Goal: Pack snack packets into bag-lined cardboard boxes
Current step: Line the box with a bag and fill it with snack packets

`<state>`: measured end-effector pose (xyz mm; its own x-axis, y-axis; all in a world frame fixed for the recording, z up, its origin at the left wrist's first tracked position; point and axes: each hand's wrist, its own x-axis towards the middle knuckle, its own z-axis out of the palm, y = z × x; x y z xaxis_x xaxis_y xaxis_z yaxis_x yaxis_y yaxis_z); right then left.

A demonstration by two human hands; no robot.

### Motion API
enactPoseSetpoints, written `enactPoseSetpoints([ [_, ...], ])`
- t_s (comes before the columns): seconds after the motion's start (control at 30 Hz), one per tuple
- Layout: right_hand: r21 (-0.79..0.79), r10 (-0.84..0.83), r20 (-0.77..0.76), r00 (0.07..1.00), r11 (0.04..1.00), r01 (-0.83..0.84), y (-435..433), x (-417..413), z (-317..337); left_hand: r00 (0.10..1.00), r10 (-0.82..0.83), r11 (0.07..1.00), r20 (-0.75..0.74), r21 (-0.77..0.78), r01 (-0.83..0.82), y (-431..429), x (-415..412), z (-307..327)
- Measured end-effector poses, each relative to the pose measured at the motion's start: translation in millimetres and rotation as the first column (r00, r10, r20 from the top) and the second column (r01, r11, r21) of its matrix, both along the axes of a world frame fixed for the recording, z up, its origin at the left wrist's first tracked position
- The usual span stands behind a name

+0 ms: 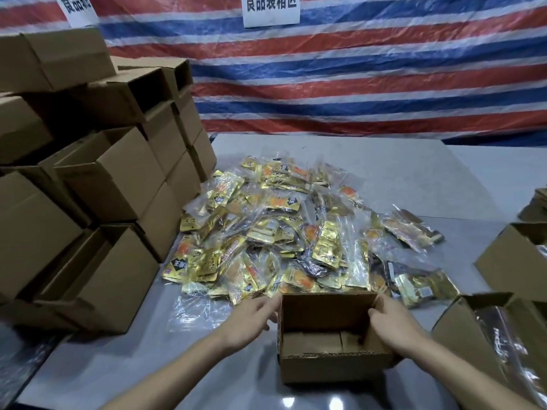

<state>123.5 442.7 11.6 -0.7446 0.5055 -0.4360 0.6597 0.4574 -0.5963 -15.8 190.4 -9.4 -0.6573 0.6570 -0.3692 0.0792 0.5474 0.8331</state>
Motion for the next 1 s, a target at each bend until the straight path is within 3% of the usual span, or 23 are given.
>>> enactPoseSetpoints([
  [0.07,-0.007,-0.012,-0.019,1.000,1.000,0.012,-3.6,1.9,-3.0,0.997,0.052,0.998,-0.062,-0.030,-0.054,-9.4,-4.3,-16.7],
  [0.1,-0.017,-0.024,-0.028,0.999,1.000,0.023,-4.7,2.2,-3.1,0.983,0.058,0.992,-0.172,-0.099,-0.076,-17.0,-9.4,-28.7],
  [0.17,-0.034,-0.045,-0.037,0.998,0.998,0.044,-6.5,2.5,-2.3,0.879,-0.039,0.949,-0.475,-0.294,-0.116,-36.6,-19.3,-54.5],
  [0.23,-0.034,-0.052,-0.054,0.997,0.998,0.050,-7.8,2.6,-2.1,0.791,-0.075,0.915,-0.607,-0.356,-0.187,-54.2,-25.1,-77.2],
  [0.37,-0.042,-0.077,-0.074,0.994,0.996,0.074,-9.7,1.5,-0.8,0.826,-0.013,0.855,-0.563,-0.434,-0.283,-77.0,-22.9,-95.1],
  [0.6,-0.039,-0.111,-0.072,0.991,0.993,0.108,-10.4,0.1,-1.9,0.778,-0.015,0.822,-0.628,-0.451,-0.348,-68.3,-9.1,-107.1],
  [1.0,-0.021,-0.130,-0.099,0.986,0.991,0.129,-9.3,3.2,-7.8,0.777,-0.163,0.809,-0.608,-0.533,-0.248,-51.4,4.0,-105.9],
])
